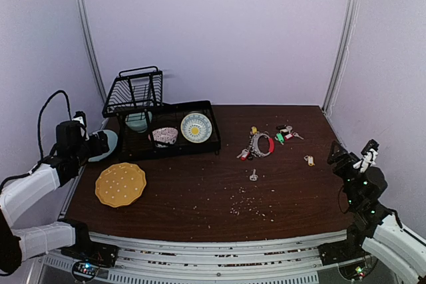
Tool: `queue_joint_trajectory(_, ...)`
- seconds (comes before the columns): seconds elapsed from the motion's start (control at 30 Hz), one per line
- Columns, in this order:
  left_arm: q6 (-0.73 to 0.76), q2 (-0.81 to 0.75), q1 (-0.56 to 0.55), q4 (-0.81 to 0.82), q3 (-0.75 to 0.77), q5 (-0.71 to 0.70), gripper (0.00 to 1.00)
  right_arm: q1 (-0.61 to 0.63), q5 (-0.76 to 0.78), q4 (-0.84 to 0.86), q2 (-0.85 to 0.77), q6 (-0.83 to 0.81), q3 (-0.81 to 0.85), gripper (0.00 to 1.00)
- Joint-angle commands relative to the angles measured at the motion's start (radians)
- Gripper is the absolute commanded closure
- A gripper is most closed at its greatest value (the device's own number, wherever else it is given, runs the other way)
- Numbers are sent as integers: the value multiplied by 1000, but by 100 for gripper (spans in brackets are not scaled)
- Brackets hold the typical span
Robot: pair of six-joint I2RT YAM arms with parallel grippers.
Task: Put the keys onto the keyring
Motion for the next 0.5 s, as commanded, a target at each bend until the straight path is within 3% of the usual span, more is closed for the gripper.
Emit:
queue_joint_trajectory(0.0,-9,-21,10,43,-2,21,12,-5,113,6,-16,66,-130,0)
queue_joint_trajectory(0.17,-16,-27,16,34,18,25,11,-5,126,-25,-39,93,-113,0)
queue_joint_trajectory(0.3,-19,-60,20,16,66,53,8,-5,34,96,-73,27,-148,0)
queue_joint_trajectory(0.37,-1,-88,20,22,85,98,7,-5,-57,179,-76,-33,-133,0)
queue_joint_trajectory(0.47,66,-147,20,101,73,267,6,-5,-111,107,20,-36,16,0)
